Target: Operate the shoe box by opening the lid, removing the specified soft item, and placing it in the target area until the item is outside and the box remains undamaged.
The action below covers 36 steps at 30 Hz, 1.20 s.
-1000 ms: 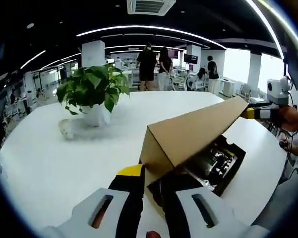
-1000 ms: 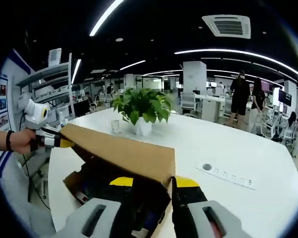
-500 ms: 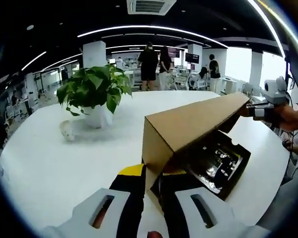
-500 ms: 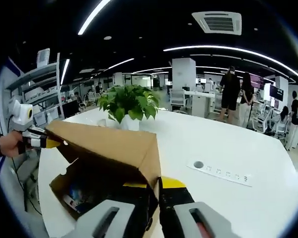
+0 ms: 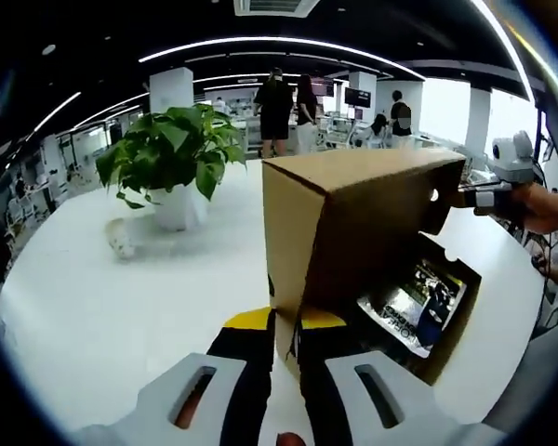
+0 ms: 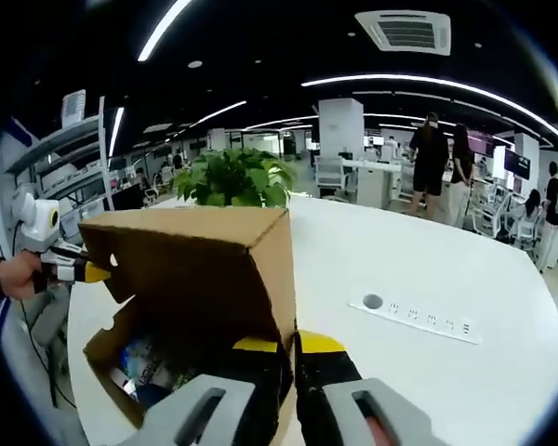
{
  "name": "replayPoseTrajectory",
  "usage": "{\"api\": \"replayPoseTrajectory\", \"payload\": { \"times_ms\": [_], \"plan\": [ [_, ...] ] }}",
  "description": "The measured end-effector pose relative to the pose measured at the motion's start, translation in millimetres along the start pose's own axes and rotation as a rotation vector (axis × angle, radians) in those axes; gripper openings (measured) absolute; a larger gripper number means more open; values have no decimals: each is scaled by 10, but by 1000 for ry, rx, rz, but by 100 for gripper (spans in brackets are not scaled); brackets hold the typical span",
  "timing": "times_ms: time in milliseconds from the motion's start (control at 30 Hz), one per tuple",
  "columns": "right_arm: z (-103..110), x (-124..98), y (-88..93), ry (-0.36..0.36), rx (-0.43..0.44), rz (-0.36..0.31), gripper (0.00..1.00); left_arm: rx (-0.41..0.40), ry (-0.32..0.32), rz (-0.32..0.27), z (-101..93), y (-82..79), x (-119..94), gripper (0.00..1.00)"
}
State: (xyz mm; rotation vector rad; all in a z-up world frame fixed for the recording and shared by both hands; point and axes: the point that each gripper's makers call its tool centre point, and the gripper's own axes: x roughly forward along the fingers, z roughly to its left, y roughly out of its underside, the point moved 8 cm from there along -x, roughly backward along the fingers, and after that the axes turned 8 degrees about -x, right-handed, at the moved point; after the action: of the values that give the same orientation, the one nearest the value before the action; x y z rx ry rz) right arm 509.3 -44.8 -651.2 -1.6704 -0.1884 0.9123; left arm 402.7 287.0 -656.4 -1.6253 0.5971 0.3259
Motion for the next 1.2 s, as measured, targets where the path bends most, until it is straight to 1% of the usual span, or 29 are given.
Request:
{"api": "replayPoseTrajectory", "payload": {
  "times_ms": [100, 233, 633, 1033, 1200],
  "plan": [
    [-24, 54, 7, -5, 14, 8, 0, -5, 0, 22, 21, 32, 57, 6],
    [-41, 105, 29, -6, 12, 25, 0, -14, -2, 33, 37, 41, 105, 5],
    [-81, 227, 66, 4, 30, 57, 0, -24, 0, 53, 77, 30, 222, 5],
    [-127, 325, 147, 3, 48, 103, 0, -50, -10, 55, 138, -14, 368, 5],
    [-132, 347, 155, 4, 62, 104, 0, -46, -12, 66, 163, -14, 414, 5]
  ]
}}
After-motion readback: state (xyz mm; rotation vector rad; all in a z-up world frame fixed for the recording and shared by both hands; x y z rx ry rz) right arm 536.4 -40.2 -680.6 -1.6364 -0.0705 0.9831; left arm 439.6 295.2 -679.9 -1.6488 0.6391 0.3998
